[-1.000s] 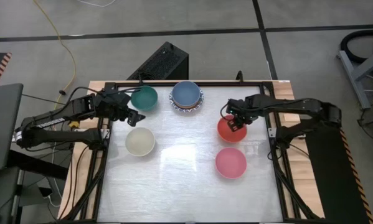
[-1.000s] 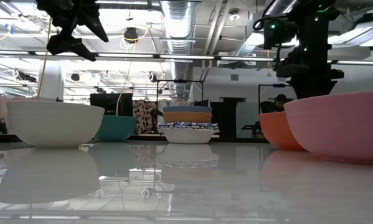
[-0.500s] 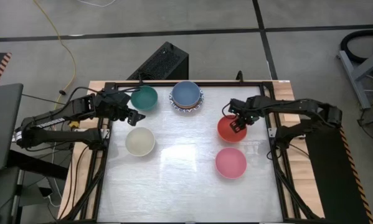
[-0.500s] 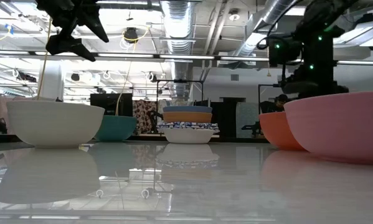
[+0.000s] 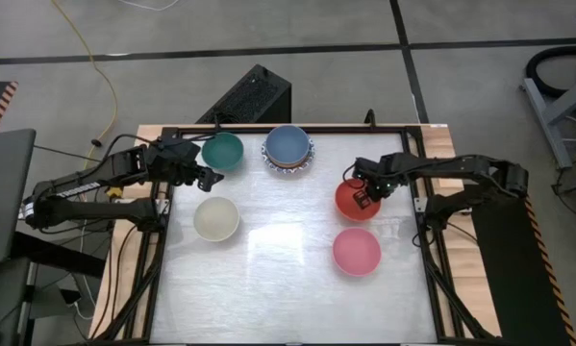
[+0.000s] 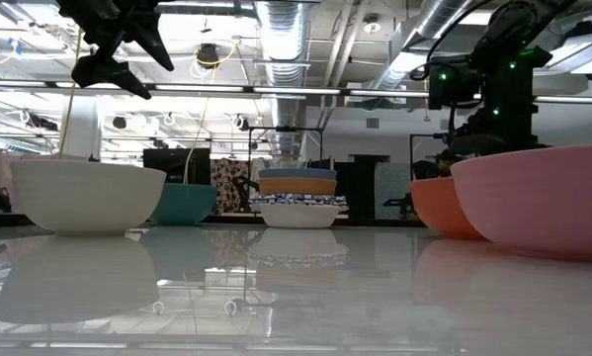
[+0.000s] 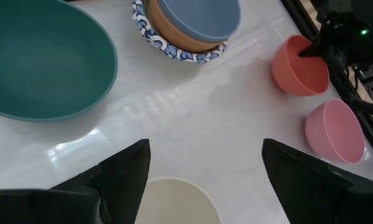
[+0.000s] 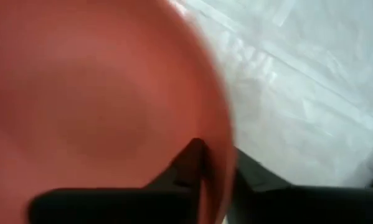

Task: Nest bowls inside each other by size order
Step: Stack the orange bowl on top of the blue bowl

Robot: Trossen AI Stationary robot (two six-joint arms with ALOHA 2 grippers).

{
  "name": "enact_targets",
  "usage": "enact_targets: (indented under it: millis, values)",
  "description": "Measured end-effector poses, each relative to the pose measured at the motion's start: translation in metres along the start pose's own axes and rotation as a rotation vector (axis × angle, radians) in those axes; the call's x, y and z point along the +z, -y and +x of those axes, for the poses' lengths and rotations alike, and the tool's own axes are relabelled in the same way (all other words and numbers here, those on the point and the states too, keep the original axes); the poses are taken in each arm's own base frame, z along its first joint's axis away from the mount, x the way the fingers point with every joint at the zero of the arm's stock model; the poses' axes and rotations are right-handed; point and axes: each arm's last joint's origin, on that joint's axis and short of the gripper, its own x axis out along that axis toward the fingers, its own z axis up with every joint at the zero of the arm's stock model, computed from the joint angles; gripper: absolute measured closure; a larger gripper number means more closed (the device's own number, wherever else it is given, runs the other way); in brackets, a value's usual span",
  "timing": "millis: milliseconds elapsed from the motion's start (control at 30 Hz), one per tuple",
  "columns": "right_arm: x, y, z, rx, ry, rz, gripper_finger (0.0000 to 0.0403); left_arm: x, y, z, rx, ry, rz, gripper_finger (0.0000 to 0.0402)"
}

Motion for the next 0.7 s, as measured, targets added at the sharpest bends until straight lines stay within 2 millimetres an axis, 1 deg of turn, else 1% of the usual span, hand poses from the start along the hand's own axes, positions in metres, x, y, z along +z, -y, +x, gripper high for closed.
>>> enact_targets:
  millis: [67, 100, 200, 333, 467, 700]
  values:
    - [0.002, -0.001, -0.001, 0.027, 0.004, 0.011, 0.0384, 0.0, 0.0, 0.0, 0.001, 0.001, 0.0, 0.0104]
    - [0.002, -0.001, -0.002, 0.035, 0.001, 0.018, 0.0389, 0.0, 0.0, 0.0, 0.003, 0.002, 0.0, 0.0104]
    - [0.006, 0.0, -0.006, 0.054, -0.012, 0.039, 0.0388, 0.0, 0.0, 0.0, 0.003, 0.003, -0.006, 0.0104]
    - [0.02, -0.002, -0.02, 0.078, 0.046, 0.055, 0.0396, 0.0, 0.0, 0.0, 0.003, 0.002, -0.008, 0.0104]
    - [0.039, -0.006, -0.045, 0.141, 0.138, 0.08, 0.0397, 0.0, 0.0, 0.0, 0.003, 0.002, -0.009, 0.0104]
    - [0.068, -0.013, -0.099, 0.248, 0.31, 0.091, 0.0397, 0.0, 0.0, 0.0, 0.004, 0.002, -0.006, 0.0104]
